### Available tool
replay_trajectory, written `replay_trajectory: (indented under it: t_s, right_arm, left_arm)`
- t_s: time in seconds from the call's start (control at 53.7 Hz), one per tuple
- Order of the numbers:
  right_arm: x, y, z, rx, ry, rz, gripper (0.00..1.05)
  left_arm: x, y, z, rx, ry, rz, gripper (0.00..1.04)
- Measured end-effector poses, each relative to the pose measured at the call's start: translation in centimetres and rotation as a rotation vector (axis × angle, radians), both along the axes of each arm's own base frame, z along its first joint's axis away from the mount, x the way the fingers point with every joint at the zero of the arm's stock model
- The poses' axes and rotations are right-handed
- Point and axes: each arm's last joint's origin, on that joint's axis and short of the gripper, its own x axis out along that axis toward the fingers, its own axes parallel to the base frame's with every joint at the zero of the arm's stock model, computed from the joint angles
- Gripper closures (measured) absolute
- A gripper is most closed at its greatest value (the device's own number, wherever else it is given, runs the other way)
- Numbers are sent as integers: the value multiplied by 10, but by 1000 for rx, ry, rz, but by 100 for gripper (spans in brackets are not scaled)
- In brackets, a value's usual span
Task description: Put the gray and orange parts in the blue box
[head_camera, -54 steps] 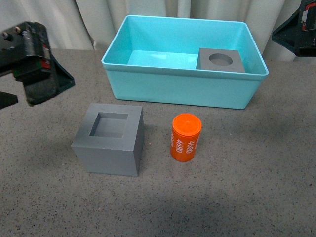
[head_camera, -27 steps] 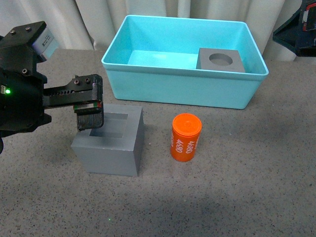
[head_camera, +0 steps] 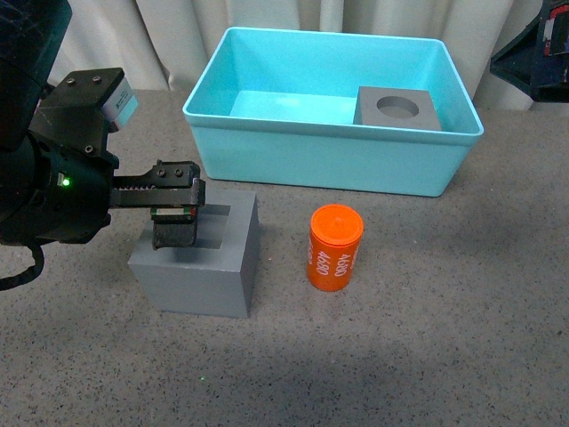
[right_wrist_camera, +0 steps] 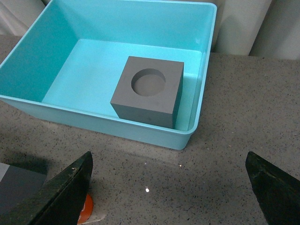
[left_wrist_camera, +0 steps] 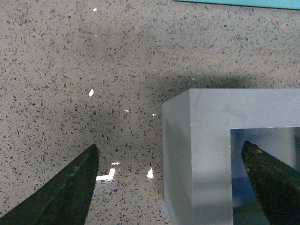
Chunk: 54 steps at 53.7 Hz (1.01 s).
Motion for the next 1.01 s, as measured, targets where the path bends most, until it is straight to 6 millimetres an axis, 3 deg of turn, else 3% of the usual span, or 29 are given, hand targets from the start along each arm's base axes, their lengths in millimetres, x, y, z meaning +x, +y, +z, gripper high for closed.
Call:
replay_trajectory:
  t_s: [0.298, 0.373, 0.429, 0.671, 0.839, 1.006]
  right_arm:
    - [0, 0, 0, 0, 0, 0, 10]
    - [0, 0, 0, 0, 0, 0, 10]
    - [0, 0, 0, 0, 0, 0, 10]
    - [0, 0, 0, 0, 0, 0, 10]
    - [0, 0, 0, 0, 0, 0, 10]
    - [0, 0, 0, 0, 0, 0, 10]
  left_arm:
    - [2, -3, 2, -6, -1, -7, 66]
    - [2, -4, 3, 26, -9, 7, 81]
    - [2, -4, 3, 30, -16, 13, 86]
    - [1, -3, 13, 21, -36, 47, 87]
    - [1, -7, 57, -40, -130, 54, 87]
    - [15, -15, 110, -111, -275, 47, 87]
